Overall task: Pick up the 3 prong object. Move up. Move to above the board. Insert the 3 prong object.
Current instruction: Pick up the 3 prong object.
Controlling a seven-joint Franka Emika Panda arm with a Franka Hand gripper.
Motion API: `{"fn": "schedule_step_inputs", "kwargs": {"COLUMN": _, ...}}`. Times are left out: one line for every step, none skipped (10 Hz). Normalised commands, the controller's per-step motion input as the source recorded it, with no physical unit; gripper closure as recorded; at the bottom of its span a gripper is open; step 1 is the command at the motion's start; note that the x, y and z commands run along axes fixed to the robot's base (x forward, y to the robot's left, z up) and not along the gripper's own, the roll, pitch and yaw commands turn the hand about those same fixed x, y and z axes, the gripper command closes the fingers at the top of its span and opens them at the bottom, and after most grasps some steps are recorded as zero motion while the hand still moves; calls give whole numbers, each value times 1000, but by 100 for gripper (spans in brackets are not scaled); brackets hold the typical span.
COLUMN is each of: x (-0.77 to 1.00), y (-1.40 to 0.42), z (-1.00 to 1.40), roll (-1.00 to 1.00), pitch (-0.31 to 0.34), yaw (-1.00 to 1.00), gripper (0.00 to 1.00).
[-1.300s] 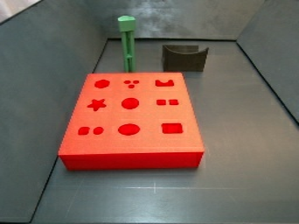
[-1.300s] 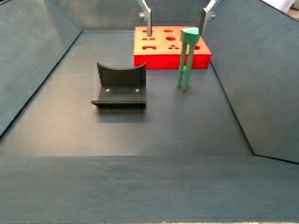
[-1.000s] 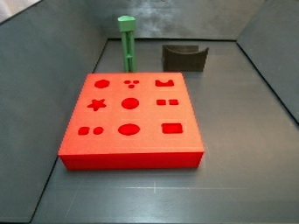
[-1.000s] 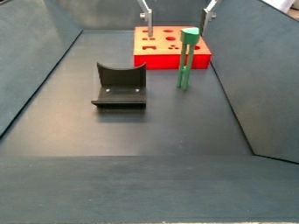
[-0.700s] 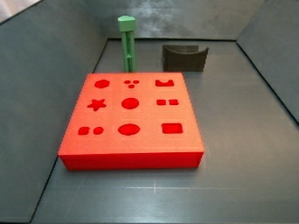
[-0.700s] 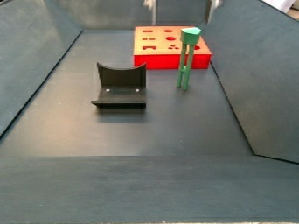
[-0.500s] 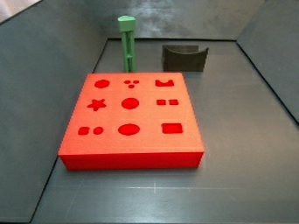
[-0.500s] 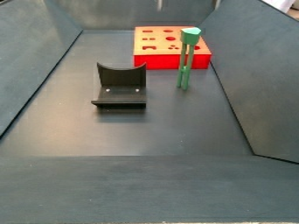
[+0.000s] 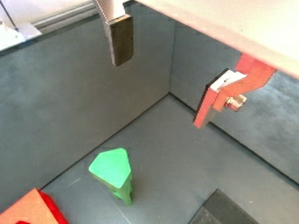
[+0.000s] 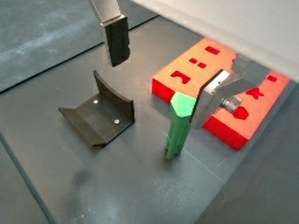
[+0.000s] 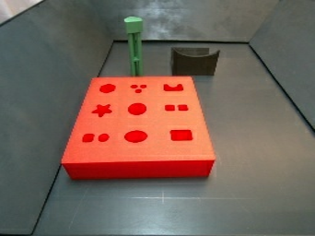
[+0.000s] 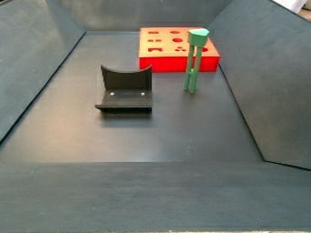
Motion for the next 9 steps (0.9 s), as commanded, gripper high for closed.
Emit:
{"fn": "schedule_step_inputs", "kwargs": {"x": -9, "y": -80, "z": -109, "roll": -9, "pitch": -74, "yaw": 43, "gripper": 0}}
{"fn": "schedule_step_inputs", "kwargs": {"x": -69, "y": -106, "z": -100, "roll": 0, "pitch": -81, "yaw": 31, "gripper": 0}}
{"fn": "schedule_step_inputs", "kwargs": {"x": -51, "y": -169, "z": -117, "roll": 0, "pitch": -56, "yaw": 51, "gripper": 0}}
{"fn": "schedule_step_inputs", "kwargs": {"x": -63, "y": -191, "z": -140, "roll": 13, "pitch": -44, "yaw": 80, "gripper": 0}}
{"fn": "schedule_step_inputs", "kwargs": {"x": -74, "y": -177, "z": -163, "roll": 20, "pitch": -46, "yaw": 80, "gripper": 0}}
{"fn": "schedule_step_inputs", "kwargs": {"x": -49, "y": -149, "z": -206, "roll": 16, "pitch": -44, "yaw": 83, "gripper": 0}}
{"fn": "schedule_step_inputs", "kwargs": {"x": -63, "y": -123, "z": -246, "roll": 11, "pitch": -60, "yaw": 94, "gripper": 0}}
{"fn": "schedule_step_inputs", "kwargs": {"x": -77, "y": -109, "z": -269, "roll": 19, "pitch": -66, "yaw": 100, "gripper": 0}}
{"fn": "schedule_step_inputs", "kwargs": {"x": -157, "y": -100, "z": -274, "roll": 23, "pitch": -93, "yaw": 83, "gripper": 0}}
